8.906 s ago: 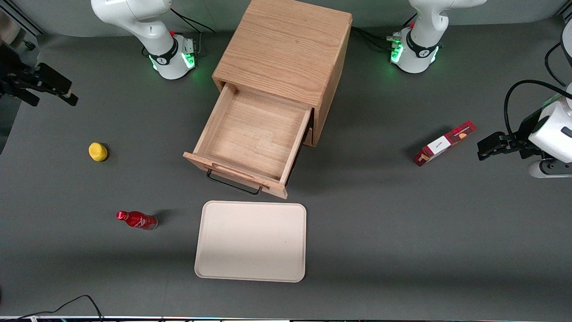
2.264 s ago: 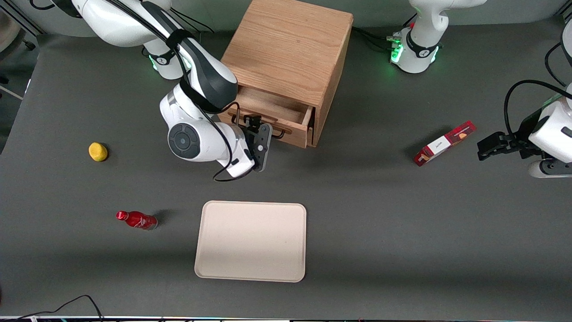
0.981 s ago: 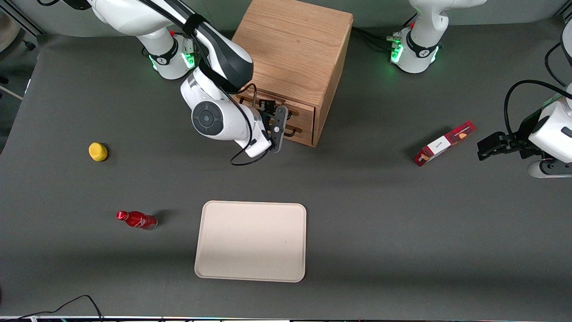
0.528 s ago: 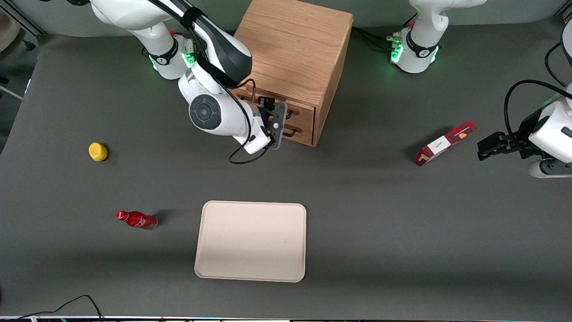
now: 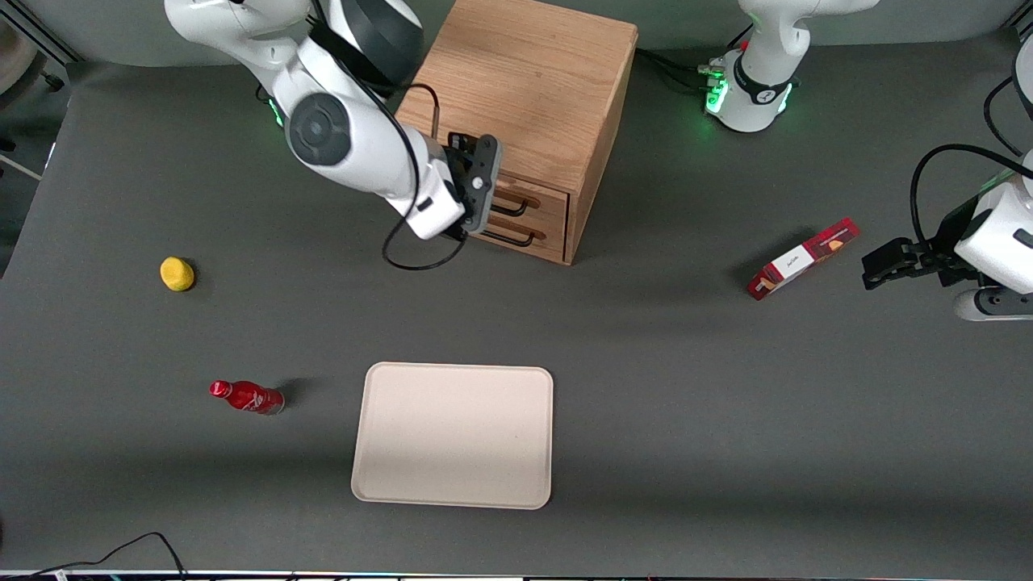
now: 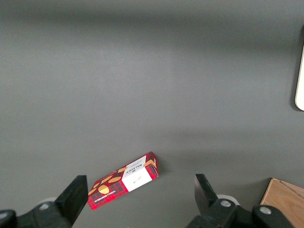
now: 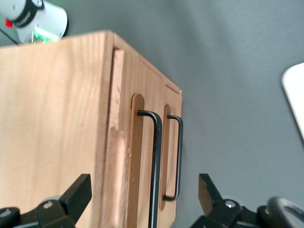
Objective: Close top drawer
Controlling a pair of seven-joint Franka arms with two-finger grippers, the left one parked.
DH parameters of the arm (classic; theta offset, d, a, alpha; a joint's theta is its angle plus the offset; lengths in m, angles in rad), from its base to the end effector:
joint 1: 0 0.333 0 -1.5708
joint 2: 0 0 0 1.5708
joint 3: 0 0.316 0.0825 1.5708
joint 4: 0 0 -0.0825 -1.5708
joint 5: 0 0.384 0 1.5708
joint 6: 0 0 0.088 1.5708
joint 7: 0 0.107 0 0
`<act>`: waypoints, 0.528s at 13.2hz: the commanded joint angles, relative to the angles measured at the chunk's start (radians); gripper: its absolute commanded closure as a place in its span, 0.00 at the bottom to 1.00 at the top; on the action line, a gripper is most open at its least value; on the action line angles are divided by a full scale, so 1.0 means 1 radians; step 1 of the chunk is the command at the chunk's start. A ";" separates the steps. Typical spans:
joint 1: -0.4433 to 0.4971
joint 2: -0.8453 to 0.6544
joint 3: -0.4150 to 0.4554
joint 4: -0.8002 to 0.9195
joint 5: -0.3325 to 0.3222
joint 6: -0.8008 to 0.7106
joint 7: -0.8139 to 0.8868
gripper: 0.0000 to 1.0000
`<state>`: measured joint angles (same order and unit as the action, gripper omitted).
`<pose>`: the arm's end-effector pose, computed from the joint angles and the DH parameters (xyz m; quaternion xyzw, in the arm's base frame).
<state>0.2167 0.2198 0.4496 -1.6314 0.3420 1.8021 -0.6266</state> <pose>0.4851 0.3891 0.5051 -0.8065 -0.5519 0.0189 0.2114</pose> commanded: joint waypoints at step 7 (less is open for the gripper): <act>-0.022 -0.384 -0.317 0.067 -0.308 -0.438 0.462 0.00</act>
<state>0.1996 -0.1345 0.2972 -1.5576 0.0673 1.4354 -0.2154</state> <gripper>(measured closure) 0.000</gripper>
